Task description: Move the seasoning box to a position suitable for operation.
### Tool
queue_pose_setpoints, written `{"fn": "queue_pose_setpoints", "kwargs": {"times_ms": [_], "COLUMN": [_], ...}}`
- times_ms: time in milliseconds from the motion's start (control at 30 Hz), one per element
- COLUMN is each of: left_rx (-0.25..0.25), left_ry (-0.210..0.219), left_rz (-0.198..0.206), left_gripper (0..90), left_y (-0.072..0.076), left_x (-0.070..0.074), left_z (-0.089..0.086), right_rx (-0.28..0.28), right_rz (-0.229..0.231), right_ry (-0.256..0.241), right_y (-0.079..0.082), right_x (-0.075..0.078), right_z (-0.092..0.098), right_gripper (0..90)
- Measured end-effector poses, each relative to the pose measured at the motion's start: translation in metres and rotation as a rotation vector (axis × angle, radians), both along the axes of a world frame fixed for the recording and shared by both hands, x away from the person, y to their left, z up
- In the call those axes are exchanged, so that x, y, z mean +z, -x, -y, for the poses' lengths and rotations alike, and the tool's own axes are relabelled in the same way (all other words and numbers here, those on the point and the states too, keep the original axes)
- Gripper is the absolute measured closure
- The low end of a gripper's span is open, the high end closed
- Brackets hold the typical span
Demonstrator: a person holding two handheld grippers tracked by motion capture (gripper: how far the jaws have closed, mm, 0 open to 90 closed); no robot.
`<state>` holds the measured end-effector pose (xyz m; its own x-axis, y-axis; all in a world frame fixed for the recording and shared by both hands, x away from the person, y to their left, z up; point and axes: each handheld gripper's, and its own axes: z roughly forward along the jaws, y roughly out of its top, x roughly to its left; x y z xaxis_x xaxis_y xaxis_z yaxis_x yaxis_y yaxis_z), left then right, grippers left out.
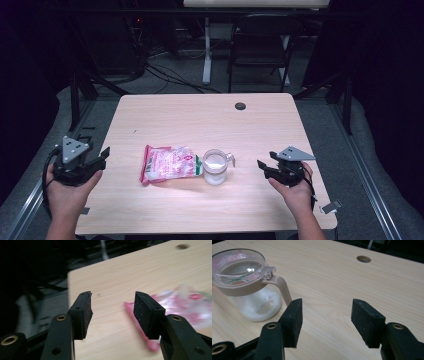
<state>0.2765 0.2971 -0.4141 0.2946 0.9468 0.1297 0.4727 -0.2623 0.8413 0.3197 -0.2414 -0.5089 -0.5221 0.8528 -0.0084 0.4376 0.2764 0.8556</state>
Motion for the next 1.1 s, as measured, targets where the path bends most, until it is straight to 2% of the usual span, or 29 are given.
{"fn": "queue_pose_setpoints", "kwargs": {"times_ms": [33,133,267,400,533,567,633,667,733,800,933,1100], "left_rx": [-0.010,-0.043,-0.078,-0.145,-0.187,-0.195,-0.208,-0.233,-0.239,-0.255,-0.275,-0.278], "left_ry": [0.020,0.036,0.062,0.152,0.178,0.198,0.208,0.214,0.215,0.209,0.195,0.192], "left_rz": [-0.004,-0.035,-0.061,-0.063,-0.069,-0.067,-0.071,-0.082,-0.092,-0.106,-0.111,-0.109], "left_gripper": [48.5,49.5,50.4,50.4,52.0,52.5,53.0,53.0,53.6,54.4,57.2,57.5], "left_y": [0.003,0.009,0.016,0.026,0.025,0.022,0.020,0.015,0.013,0.009,0.008,0.010], "left_x": [0.001,0.003,0.008,0.015,0.009,0.005,0.000,-0.011,-0.016,-0.028,-0.035,-0.039], "left_z": [0.001,0.006,0.011,0.020,0.032,0.036,0.040,0.049,0.053,0.063,0.068,0.070], "right_rx": [0.006,0.029,0.052,0.083,0.109,0.108,0.122,0.135,0.137,0.148,0.176,0.212], "right_rz": [-0.012,-0.032,-0.025,-0.023,-0.021,-0.020,-0.020,-0.030,-0.032,-0.041,-0.075,-0.092], "right_ry": [0.010,0.020,0.032,0.020,0.021,0.009,-0.010,-0.014,-0.011,-0.006,-0.003,0.003], "right_y": [-0.002,-0.008,-0.012,-0.014,-0.015,-0.015,-0.016,-0.016,-0.017,-0.019,-0.023,-0.027], "right_x": [-0.001,-0.003,-0.002,-0.002,-0.004,-0.005,-0.005,-0.006,-0.007,-0.010,-0.015,-0.021], "right_z": [-0.002,-0.011,-0.020,-0.026,-0.033,-0.035,-0.037,-0.038,-0.039,-0.042,-0.045,-0.052], "right_gripper": [42.4,42.1,41.3,41.2,47.3,49.1,51.2,51.8,52.5,54.7,55.6,55.8]}}
